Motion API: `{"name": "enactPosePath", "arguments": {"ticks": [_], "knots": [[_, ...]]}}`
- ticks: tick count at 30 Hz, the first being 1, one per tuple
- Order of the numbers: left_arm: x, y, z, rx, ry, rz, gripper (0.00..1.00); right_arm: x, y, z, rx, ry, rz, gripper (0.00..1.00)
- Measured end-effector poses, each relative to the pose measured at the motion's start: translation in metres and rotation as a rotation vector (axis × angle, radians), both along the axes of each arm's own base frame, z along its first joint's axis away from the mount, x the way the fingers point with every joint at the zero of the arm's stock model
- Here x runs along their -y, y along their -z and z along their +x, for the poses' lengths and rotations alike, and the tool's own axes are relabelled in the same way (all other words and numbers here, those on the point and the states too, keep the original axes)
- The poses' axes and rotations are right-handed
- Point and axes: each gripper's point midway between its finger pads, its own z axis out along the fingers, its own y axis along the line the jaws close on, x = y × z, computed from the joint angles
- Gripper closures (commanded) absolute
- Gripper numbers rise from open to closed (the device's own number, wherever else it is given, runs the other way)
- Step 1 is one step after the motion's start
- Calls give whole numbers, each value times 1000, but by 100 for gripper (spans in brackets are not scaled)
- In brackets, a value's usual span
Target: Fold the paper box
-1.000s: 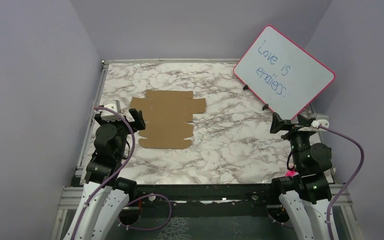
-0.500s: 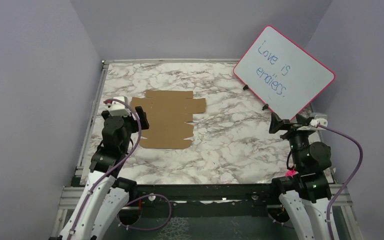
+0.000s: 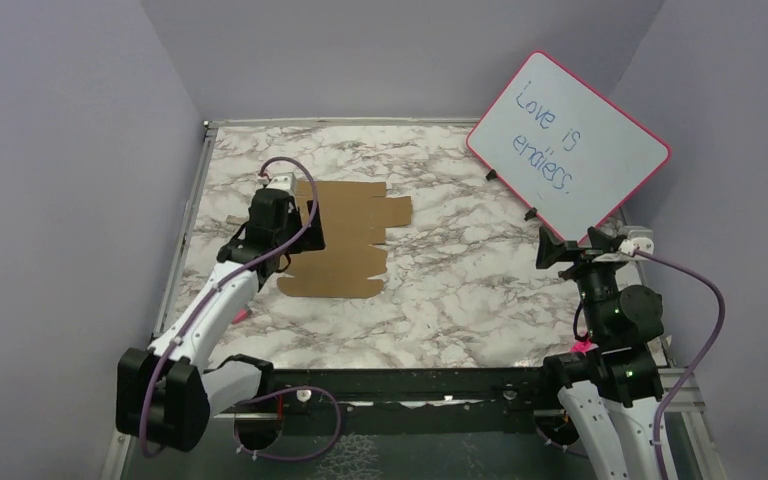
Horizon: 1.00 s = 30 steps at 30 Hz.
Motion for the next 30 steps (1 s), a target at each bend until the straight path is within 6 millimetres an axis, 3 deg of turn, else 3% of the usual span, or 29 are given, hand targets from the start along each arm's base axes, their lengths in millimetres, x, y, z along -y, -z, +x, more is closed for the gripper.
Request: {"name": "enactPosePath", "arguments": {"ticks": [6, 16, 23, 30], "knots": [[27, 23, 24, -111, 84, -44, 1, 0, -4, -3, 19, -3, 3, 0], [60, 62, 38, -258, 184, -137, 1, -1, -12, -9, 57, -14, 7, 0], [80, 81, 35, -336, 233, -217, 1, -1, -10, -9, 58, -15, 7, 0], [103, 85, 27, -363, 297, -257, 1, -1, -9, -9, 59, -15, 8, 0]]}}
